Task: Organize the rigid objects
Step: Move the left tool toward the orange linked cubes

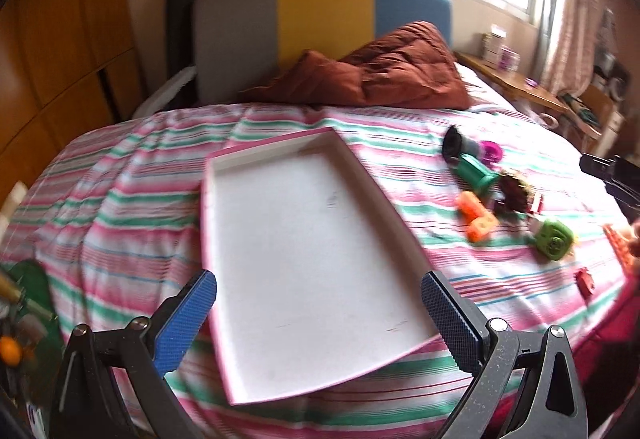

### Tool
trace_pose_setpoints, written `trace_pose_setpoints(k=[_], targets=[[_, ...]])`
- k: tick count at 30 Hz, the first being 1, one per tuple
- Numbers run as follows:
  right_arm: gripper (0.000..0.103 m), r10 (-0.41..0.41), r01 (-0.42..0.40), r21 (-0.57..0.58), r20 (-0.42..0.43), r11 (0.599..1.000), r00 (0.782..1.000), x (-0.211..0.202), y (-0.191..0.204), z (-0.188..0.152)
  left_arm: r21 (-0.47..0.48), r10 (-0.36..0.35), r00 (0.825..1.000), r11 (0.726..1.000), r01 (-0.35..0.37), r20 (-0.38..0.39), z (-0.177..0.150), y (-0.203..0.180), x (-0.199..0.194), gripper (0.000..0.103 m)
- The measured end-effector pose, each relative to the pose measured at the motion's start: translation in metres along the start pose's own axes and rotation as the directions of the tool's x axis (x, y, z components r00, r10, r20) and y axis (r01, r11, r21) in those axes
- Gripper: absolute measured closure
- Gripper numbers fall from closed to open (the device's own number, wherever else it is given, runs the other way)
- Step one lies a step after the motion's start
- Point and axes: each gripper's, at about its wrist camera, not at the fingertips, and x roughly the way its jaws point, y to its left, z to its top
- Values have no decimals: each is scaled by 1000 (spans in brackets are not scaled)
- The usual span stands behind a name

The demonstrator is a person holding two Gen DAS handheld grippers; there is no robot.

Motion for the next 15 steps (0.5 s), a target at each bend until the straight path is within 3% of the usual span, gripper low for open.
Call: trace_pose_setpoints(k=[4,8,12,15], targets=[[3,-37,40,115,-26,993,999,4,-48,0,87,-102,994,991,104,-24,15,-40,9,0],[3,67,-48,290,-58,956,996,11,-83,-9,136,-179,982,973,186,-61,32,-74,24,0],[3,120,-116,361,13,925,993,4,-95,-13,170,-203,972,960,221,-118,43,-105,53,1],[3,141,-144,385,35,912,989,3,-97,-14,177,-201,964,957,231,-175,48,-125,81,10]])
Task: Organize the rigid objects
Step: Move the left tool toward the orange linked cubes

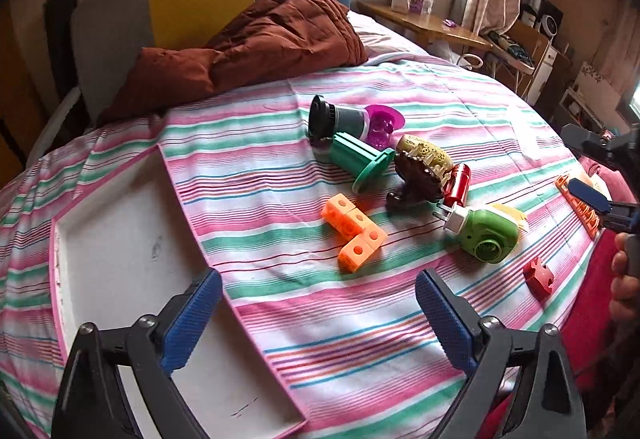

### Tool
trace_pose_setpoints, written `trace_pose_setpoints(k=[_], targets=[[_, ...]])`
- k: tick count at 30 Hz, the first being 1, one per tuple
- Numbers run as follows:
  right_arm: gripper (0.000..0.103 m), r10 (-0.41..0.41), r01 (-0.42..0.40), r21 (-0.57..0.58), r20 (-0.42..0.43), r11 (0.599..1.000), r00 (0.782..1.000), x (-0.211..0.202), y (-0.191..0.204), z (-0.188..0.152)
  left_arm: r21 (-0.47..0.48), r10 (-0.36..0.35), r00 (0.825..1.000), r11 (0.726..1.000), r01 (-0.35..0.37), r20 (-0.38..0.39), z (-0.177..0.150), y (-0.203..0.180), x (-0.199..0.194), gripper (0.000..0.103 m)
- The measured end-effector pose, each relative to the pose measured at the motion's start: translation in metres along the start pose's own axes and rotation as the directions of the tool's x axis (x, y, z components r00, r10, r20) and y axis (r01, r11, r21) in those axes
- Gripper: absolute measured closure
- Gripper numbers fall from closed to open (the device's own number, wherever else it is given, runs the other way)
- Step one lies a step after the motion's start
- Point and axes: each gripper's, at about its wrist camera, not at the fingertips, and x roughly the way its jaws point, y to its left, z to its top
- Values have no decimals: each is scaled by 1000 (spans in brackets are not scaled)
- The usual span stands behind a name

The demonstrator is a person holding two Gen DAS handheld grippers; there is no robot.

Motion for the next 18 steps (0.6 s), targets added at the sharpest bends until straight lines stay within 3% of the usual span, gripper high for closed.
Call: trace_pose_setpoints(k=[9,13,14,15,18], targets=[[3,17,-17,-5,13,1000,1000,0,0,1,14,28,992,1000,-26,-120,22,-23,75,15],[3,32,-32,11,6,999,999,1,-2,1,6,64,983,998,-63,-173,23,-23,101,38],[3,32,-32,13,5,999,999,2,-3,1,12,68,987,998,-67,-143,23,-24,99,44],[3,33,-33,15,3,999,999,2,-3,1,21,67,990,998,-65,-127,22,-25,96,61],[3,28,-29,22,5,999,1000,2,-4,1,21,68,991,998,-66,-111,18,-23,90,62]])
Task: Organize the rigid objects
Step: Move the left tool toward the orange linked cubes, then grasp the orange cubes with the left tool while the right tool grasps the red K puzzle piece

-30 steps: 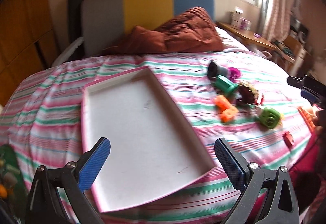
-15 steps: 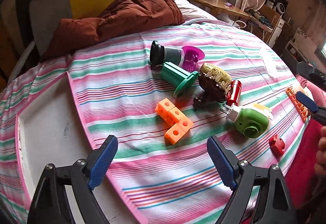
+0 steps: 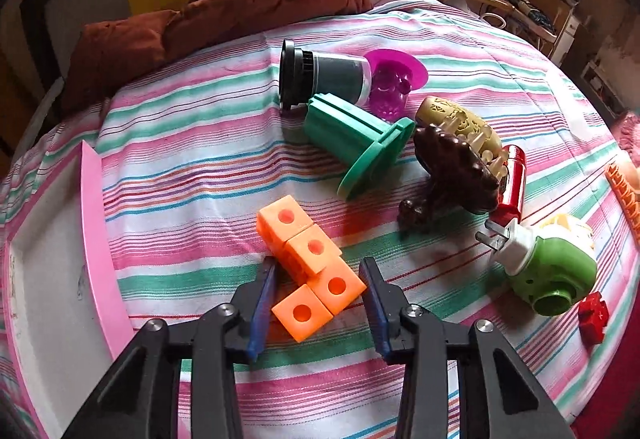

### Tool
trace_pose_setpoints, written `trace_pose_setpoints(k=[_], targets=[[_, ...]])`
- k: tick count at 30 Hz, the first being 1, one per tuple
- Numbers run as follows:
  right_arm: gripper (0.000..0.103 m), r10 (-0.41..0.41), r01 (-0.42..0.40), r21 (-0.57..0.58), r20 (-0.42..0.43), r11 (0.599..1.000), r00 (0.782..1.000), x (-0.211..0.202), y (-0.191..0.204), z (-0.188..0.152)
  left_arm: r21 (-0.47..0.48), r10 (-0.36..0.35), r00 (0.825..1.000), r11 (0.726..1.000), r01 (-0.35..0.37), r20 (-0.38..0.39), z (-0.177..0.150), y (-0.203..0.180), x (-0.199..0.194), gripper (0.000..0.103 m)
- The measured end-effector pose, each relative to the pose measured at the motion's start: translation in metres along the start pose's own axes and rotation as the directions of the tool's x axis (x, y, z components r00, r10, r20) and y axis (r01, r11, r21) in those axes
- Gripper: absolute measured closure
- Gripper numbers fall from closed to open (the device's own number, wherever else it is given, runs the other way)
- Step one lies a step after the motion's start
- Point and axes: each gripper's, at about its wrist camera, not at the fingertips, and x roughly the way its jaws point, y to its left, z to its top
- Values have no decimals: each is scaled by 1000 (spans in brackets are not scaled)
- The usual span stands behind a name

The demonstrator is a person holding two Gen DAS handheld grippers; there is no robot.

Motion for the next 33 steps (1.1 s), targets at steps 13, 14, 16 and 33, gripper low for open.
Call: trace_pose_setpoints(k=[13,14,16,33], targets=[[11,-27,24,-21,-173,1000,985,7,-7,6,4,-66,986,998,66,156,-41,14,-81,62],[12,-53,43,-55,-198,998,979,6,-5,7,4,-70,984,998,70,166,-44,17,-87,62],[12,-123,87,-141,-277,986,953,8,-1,8,1,-78,981,997,79,180,-50,21,-94,62],[69,-626,167,-657,-561,735,542,81,-12,-60,-85,-108,970,988,129,217,-80,54,-124,61]])
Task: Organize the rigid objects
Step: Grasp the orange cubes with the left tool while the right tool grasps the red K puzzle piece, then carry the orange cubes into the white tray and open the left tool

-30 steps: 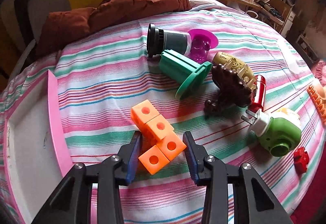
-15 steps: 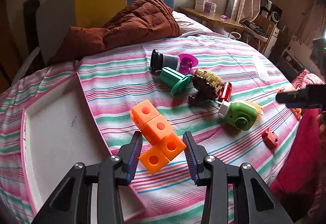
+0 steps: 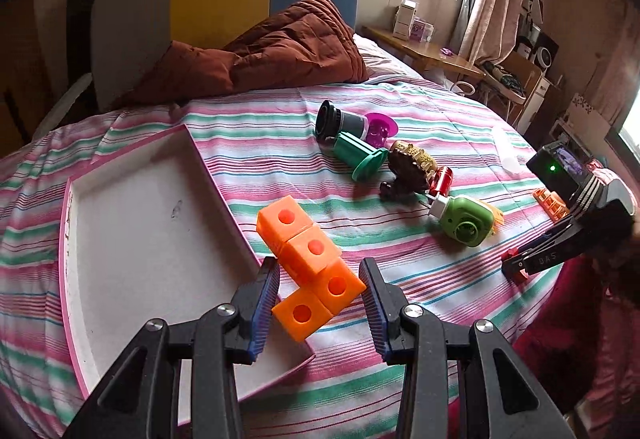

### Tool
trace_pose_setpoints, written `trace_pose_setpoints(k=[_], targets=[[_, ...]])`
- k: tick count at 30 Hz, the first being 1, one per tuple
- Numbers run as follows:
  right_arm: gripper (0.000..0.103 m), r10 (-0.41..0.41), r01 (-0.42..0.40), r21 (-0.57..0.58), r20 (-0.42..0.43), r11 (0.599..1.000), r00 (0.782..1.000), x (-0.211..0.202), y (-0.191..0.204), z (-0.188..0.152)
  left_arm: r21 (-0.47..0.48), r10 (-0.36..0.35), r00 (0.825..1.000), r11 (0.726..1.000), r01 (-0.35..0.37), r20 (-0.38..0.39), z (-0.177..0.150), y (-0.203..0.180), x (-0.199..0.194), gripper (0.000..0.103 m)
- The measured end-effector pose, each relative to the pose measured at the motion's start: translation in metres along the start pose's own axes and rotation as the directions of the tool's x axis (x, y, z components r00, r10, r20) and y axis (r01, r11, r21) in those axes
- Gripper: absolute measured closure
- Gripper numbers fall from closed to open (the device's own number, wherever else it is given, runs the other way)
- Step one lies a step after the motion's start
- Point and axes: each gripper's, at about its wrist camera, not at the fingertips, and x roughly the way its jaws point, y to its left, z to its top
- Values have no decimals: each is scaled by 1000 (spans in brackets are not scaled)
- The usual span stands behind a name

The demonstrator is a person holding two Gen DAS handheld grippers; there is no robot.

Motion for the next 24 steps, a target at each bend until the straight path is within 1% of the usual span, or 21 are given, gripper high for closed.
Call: trace_pose_setpoints(k=[2,5,7,9,12,15,17,21,24], targets=[[70,5,-5,2,-13,1000,1000,4,-3,-1,-18,-1,1000,1000,1,7,-1,6,-4,61],[72,2,-2,-24,10,1000,1000,4,-1,-8,-30,12,1000,999,-12,18,-3,17,-10,61],[72,1,-1,-30,22,1000,1000,4,-1,-12,-60,18,1000,998,-17,17,-4,31,-14,61],[72,4,-3,-27,30,1000,1000,5,-3,-16,-104,34,999,994,-32,15,-3,51,-16,61],[72,-2,3,-23,54,1000,999,3,-4,-22,-179,86,996,980,-82,11,-4,89,-18,61],[72,-6,7,-19,79,1000,997,2,-6,-29,-257,123,992,959,-121,-8,-5,132,-16,61],[72,-5,7,-15,94,1000,996,2,-7,-34,-289,148,989,946,-146,-15,-5,156,-15,61],[72,0,0,-4,119,1000,993,1,-11,-44,-295,194,980,935,-199,-47,2,189,-2,61],[72,5,-5,2,140,1000,990,1,-13,-51,-262,221,974,939,-225,-45,13,198,11,61]])
